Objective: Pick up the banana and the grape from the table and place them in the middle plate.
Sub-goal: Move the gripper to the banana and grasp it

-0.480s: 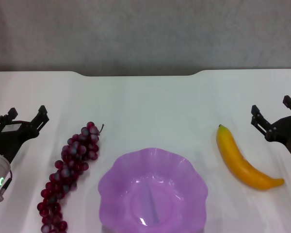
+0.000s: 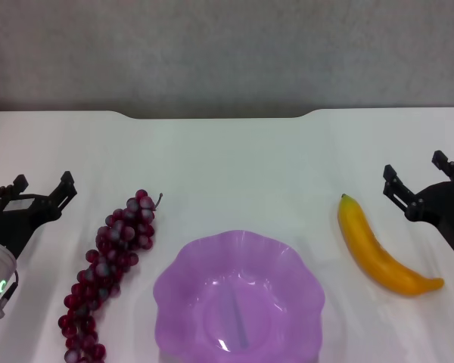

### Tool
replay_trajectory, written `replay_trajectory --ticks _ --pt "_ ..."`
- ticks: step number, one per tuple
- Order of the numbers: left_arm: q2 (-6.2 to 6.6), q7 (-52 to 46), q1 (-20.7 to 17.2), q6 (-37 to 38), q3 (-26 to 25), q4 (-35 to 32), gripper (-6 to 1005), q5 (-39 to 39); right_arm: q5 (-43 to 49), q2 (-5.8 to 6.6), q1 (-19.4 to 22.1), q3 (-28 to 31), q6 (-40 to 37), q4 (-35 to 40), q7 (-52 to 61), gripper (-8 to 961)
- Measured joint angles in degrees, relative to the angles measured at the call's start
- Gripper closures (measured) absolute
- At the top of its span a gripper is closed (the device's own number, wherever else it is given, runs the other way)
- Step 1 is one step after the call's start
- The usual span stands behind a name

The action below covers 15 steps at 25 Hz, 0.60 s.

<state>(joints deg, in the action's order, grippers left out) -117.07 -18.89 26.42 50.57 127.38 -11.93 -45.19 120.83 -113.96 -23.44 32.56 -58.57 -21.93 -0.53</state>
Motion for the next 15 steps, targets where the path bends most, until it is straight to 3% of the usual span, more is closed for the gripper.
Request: replay_trajectory --ticks 1,3,8,10,12,13,15 --pt "0.03 0.04 -0.05 -0.17 0.00 0.00 125 0.01 0.00 0.00 0.00 0.00 0.00 0.00 0.00 74" --pt "0.05 0.19 -0.11 -0.41 -0.01 0.00 126 0.02 0.02 1.97 0.97 0.22 1.94 -3.77 0.00 76" --pt "0.10 0.60 -0.13 -0.56 -0.03 0.02 127 0.02 0.21 9.84 4.37 3.37 12.44 -19.25 -1.28 82" --pt "0.12 0.61 -0.13 -0.86 -0.04 0.10 128 0.02 0.32 13.43 5.92 6.82 21.66 -26.96 -2.64 84" --pt "0.10 0.75 -0.12 -1.00 -0.03 0.12 128 0.02 1.10 16.24 7.60 11.51 31.98 -34.70 -3.86 86" --pt "0.09 0.90 -0.12 -1.03 -0.03 0.13 129 0.02 2.09 17.27 8.59 14.76 38.53 -38.78 -4.59 88" --pt "0.08 1.21 -0.03 -1.04 -0.04 0.15 129 -0.01 5.12 17.40 10.72 22.53 52.75 -44.92 -6.68 90"
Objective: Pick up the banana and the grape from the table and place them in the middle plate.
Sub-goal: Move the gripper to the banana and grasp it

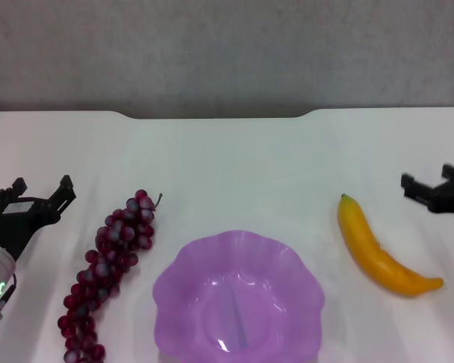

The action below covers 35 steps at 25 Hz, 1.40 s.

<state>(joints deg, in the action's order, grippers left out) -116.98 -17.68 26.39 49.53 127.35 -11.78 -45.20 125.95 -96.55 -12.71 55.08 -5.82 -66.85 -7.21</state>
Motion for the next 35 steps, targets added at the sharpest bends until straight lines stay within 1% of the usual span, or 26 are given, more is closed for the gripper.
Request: replay_trajectory --ticks 1,2,3,6,7,8,9,11,13,21,26,29,35 --pt "-0.03 0.06 0.08 0.00 0.00 0.00 129 -0.01 1.77 -0.78 1.04 4.28 7.51 -2.84 -1.51 91" --pt "-0.07 0.07 0.14 0.00 0.00 0.01 130 -0.03 4.02 -2.59 1.98 9.17 14.23 -4.91 -3.70 103" --pt "-0.10 0.08 0.17 0.00 0.00 0.01 130 -0.03 6.36 -5.03 2.79 13.81 20.93 -6.71 -6.28 116" --pt "-0.17 0.20 0.22 0.00 0.16 -0.12 131 -0.01 13.52 -14.56 3.45 27.61 38.25 -9.86 -15.24 153" --pt "-0.17 0.22 0.35 0.00 0.29 -0.25 131 -0.01 15.76 -16.80 2.98 31.43 43.11 -10.25 -17.86 165" --pt "-0.18 0.23 0.43 0.01 0.42 -0.38 131 0.00 17.00 -18.29 1.93 34.27 46.91 -10.28 -19.31 178" --pt "-0.17 0.23 0.51 0.01 0.50 -0.60 132 0.00 17.79 -18.84 0.83 36.24 49.88 -9.91 -19.98 190" --pt "-0.13 0.23 0.45 0.02 0.54 -0.99 132 0.02 17.46 -18.34 -2.00 37.05 52.47 -7.68 -19.32 189" --pt "-0.10 0.23 0.37 0.01 0.54 -1.00 133 0.02 17.27 -18.27 -4.43 38.08 53.66 -5.05 -19.17 187" --pt "-0.03 0.14 0.49 -0.06 0.53 -1.12 135 -0.02 16.08 -18.45 -10.80 37.46 51.00 4.57 -20.60 187" --pt "-0.06 0.14 0.55 -0.06 0.53 -1.16 136 0.03 12.76 -18.48 -12.93 35.58 47.27 9.59 -22.42 187" --pt "-0.08 0.12 0.56 -0.06 0.53 -1.08 137 0.03 12.33 -18.42 -13.77 34.54 45.95 11.72 -22.53 188" --pt "-0.17 0.10 0.59 -0.05 0.53 -1.15 138 0.03 11.10 -18.53 -14.58 31.81 43.01 14.35 -22.56 190"
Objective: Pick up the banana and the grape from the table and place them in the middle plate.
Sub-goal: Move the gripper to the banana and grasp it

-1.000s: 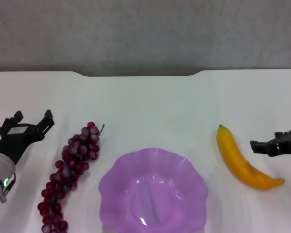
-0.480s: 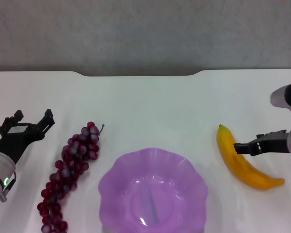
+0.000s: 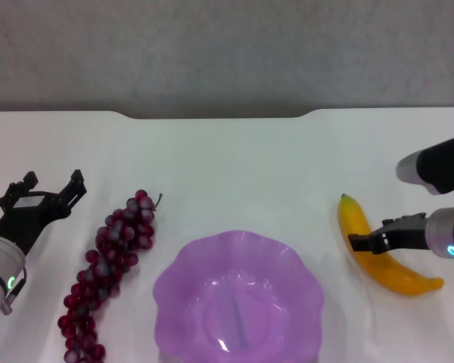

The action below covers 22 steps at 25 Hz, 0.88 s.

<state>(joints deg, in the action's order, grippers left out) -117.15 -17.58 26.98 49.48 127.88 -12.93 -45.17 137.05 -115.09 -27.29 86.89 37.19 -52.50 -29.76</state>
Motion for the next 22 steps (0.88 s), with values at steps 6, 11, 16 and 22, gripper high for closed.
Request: replay_trajectory --ticks 6,11,16,22 --pt "0.00 0.00 0.00 0.00 0.00 0.03 140 -0.01 -1.17 -0.02 -1.99 -2.79 -2.38 4.13 -0.03 192" --pt "-0.01 0.00 0.13 0.00 0.00 0.14 141 -0.25 -1.85 0.00 -3.44 -6.09 -4.42 6.03 0.18 193" --pt "0.00 0.00 0.17 0.00 0.00 0.07 143 -0.18 -2.21 -0.08 -3.91 -6.71 -4.56 7.20 0.36 193" --pt "0.00 0.00 0.18 0.00 0.00 0.19 144 -0.13 -3.11 -0.01 -3.91 -6.74 -5.30 8.42 0.15 193"
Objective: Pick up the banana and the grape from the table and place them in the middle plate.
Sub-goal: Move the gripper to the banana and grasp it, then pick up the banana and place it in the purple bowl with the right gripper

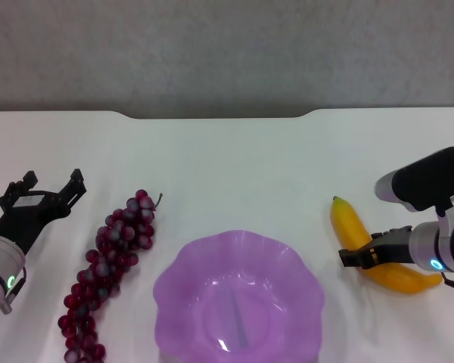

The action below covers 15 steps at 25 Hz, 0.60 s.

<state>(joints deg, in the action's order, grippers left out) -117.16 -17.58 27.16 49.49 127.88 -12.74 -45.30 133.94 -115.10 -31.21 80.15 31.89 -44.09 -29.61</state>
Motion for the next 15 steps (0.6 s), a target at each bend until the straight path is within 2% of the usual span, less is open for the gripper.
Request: replay_trajectory --ticks 9,12,15 --pt "0.00 0.00 0.00 -0.06 -0.16 0.05 147 -0.21 0.00 -0.02 -0.54 -2.06 -2.22 1.00 -0.05 192" --pt "0.00 -0.14 -0.06 -0.17 -0.41 0.07 148 -0.35 0.00 -0.03 -0.48 -3.88 -4.04 1.06 -0.01 328" --pt "0.00 -0.09 -0.11 -0.18 -0.44 0.09 148 -0.36 0.00 -0.06 -0.35 -5.30 -5.48 1.07 0.19 394"
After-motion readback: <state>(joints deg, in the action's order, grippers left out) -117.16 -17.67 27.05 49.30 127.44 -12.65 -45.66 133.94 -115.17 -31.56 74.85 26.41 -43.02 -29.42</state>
